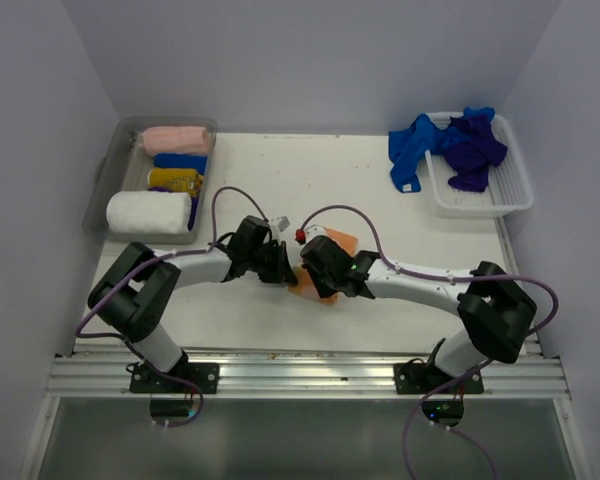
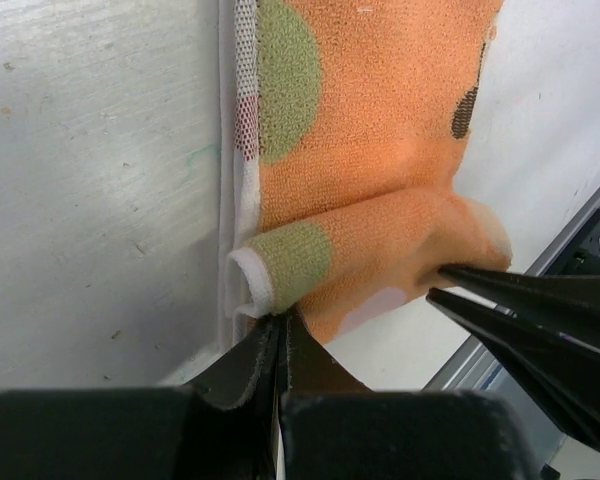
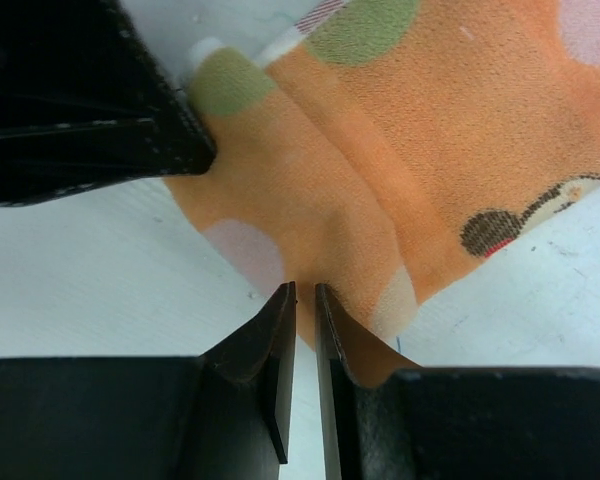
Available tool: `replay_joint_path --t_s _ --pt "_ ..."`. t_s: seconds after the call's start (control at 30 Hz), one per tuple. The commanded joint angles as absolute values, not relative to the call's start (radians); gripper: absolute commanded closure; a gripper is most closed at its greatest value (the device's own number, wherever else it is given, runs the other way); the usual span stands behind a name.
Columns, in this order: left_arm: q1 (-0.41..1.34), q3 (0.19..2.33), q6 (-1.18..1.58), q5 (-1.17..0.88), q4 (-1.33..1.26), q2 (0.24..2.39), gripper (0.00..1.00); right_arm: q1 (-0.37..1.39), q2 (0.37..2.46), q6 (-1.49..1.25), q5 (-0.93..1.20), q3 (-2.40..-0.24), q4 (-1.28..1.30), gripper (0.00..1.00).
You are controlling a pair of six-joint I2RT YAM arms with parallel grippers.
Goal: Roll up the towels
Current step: Roll the towel
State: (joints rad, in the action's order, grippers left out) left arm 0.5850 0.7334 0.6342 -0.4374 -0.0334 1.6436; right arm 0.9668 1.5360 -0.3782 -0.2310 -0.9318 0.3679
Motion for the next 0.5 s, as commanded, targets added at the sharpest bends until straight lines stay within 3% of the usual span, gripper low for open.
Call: replay_joint_path --t_s 0.0,0.47 --pt "0.589 0.779 0.606 -0.419 -0.023 1.64 1.0 0.928 1.534 -0.376 -0.29 -0.942 0.361 0.83" --pt "0.591 0.887 0.561 -0.393 0.097 1.594 1.0 0.908 1.575 -0.491 -0.33 -0.813 0.281 0.9"
